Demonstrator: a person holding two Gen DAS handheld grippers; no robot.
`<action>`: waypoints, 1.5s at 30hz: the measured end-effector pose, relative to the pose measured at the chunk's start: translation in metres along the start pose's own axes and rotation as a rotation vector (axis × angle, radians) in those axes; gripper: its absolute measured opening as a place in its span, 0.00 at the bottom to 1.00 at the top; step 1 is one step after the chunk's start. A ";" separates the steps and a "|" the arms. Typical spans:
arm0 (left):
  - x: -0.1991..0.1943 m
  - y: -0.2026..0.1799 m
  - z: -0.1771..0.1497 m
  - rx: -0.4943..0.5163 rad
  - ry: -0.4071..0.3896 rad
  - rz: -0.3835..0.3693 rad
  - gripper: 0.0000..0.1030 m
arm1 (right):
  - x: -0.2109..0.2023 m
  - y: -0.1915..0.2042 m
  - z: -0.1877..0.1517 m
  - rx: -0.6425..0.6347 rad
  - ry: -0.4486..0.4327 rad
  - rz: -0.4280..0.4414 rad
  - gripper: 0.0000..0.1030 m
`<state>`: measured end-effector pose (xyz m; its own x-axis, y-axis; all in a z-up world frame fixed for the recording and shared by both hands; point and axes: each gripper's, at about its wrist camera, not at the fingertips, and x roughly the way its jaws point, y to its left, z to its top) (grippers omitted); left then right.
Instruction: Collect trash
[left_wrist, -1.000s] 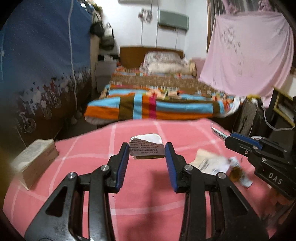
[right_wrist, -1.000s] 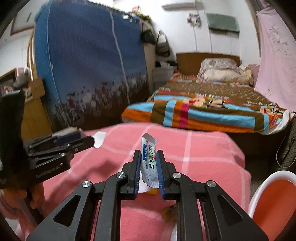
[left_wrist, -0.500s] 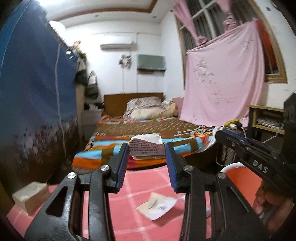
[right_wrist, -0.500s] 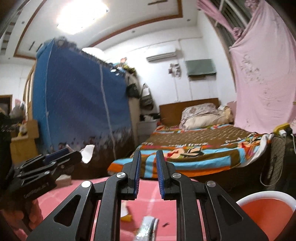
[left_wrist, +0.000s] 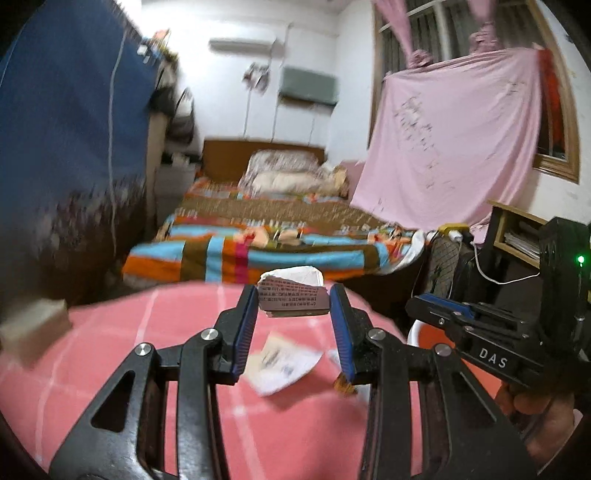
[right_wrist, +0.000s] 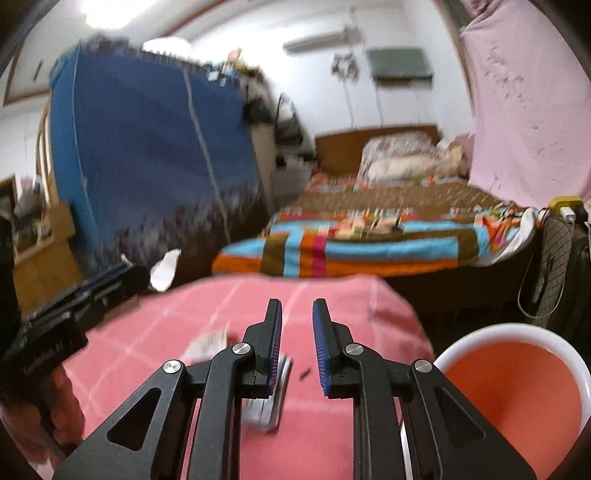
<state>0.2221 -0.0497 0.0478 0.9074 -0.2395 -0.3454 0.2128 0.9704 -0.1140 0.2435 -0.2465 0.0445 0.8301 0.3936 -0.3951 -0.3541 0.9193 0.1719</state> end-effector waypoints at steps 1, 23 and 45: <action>0.000 0.006 -0.004 -0.012 0.026 0.011 0.23 | 0.004 0.002 -0.004 -0.008 0.030 0.011 0.15; 0.004 0.020 -0.034 -0.042 0.210 0.022 0.23 | 0.046 0.025 -0.040 -0.112 0.335 0.031 0.16; 0.012 0.022 -0.038 -0.051 0.260 0.030 0.23 | 0.051 0.026 -0.038 -0.118 0.345 -0.027 0.20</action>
<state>0.2238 -0.0327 0.0060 0.7880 -0.2171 -0.5761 0.1627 0.9759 -0.1451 0.2599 -0.2026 -0.0055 0.6529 0.3283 -0.6826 -0.3978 0.9155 0.0599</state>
